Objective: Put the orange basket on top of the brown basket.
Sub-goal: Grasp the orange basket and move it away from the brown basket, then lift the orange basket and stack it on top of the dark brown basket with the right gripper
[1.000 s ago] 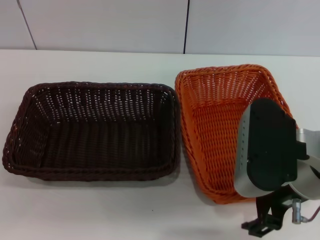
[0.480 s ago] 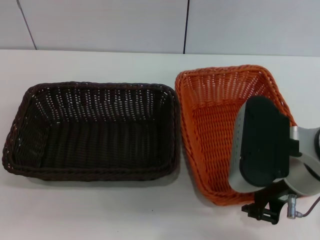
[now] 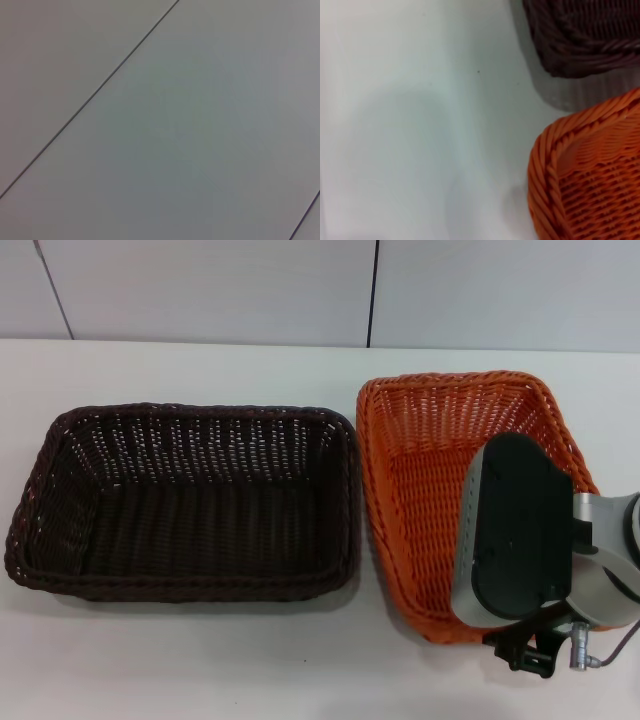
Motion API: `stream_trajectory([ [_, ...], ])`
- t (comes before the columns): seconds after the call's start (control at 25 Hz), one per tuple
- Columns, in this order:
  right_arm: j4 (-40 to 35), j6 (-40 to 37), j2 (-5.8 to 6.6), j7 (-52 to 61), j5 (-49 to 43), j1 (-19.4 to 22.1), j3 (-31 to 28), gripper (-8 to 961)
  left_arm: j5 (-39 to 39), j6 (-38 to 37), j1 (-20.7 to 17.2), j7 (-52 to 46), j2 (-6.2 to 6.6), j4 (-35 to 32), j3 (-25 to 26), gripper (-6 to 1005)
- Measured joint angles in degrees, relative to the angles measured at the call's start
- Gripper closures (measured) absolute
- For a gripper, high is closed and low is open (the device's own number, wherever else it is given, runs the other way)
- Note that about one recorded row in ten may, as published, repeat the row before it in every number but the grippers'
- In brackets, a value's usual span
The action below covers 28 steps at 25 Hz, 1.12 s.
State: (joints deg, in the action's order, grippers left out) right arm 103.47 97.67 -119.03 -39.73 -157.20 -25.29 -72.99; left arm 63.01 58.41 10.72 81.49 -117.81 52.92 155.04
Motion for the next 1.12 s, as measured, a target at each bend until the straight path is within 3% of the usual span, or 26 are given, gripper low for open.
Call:
stream_trajectory([
  [0.44, 2.0, -1.1, -0.09, 1.0, -0.8, -1.1, 0.2, 809, -0.1, 0.0, 0.2, -0.1, 0.12, 0.0, 0.0, 262],
  [1.12, 9.6, -3.3, 0.24, 2.9, -10.0, -3.0, -1.5, 812, -0.1, 0.0, 0.6, -0.3, 0.3, 0.2, 0.0, 263],
])
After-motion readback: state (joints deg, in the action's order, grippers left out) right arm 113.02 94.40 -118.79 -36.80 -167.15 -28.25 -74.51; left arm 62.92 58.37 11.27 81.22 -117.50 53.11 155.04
